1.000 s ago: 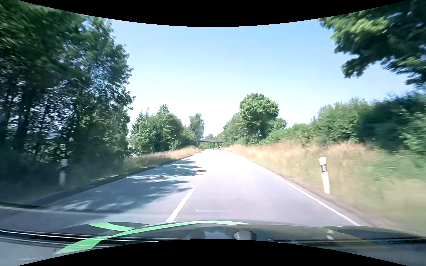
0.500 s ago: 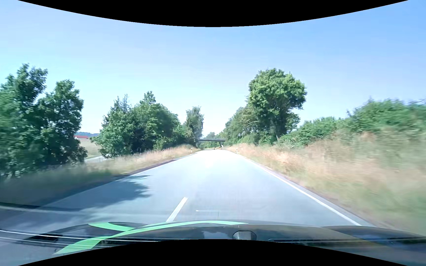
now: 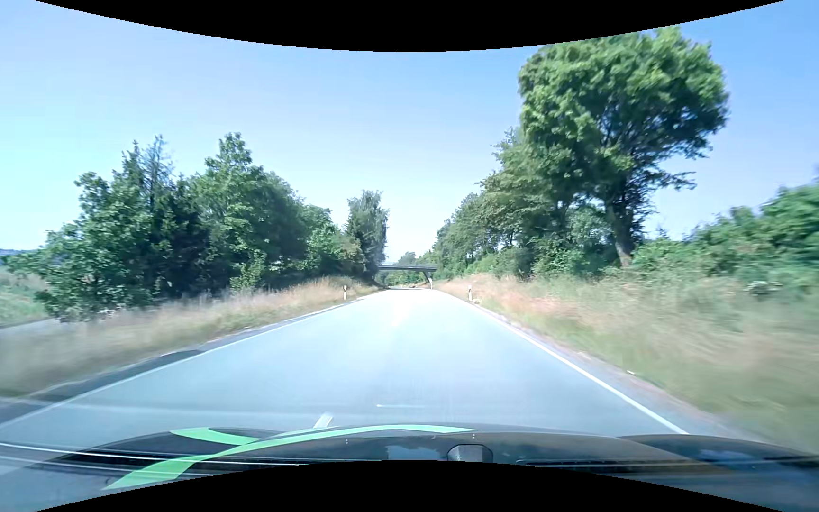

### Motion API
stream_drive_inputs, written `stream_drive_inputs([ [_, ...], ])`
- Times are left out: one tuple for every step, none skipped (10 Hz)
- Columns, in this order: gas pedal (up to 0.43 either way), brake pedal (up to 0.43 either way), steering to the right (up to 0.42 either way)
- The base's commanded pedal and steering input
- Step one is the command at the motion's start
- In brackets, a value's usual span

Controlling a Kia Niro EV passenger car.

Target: Follow the waypoints while adhering to traffic rules and regulations

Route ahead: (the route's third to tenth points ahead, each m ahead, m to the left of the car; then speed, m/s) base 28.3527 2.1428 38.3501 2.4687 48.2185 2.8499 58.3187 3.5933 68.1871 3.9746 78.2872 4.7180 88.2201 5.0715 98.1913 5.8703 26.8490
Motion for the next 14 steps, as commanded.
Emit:
stream_drive_inputs([
  [0.209, 0.000, -0.006],
  [0.209, 0.000, -0.007],
  [0.220, 0.000, -0.007],
  [0.220, 0.000, -0.007],
  [0.220, 0.000, -0.007],
  [0.220, 0.000, -0.007],
  [0.220, 0.000, -0.007],
  [0.220, 0.000, -0.006],
  [0.220, 0.000, -0.006],
  [0.209, 0.000, -0.006],
  [0.209, 0.000, -0.006],
  [0.189, 0.000, -0.006],
  [0.177, 0.000, -0.006],
  [0.177, 0.000, -0.006],
])
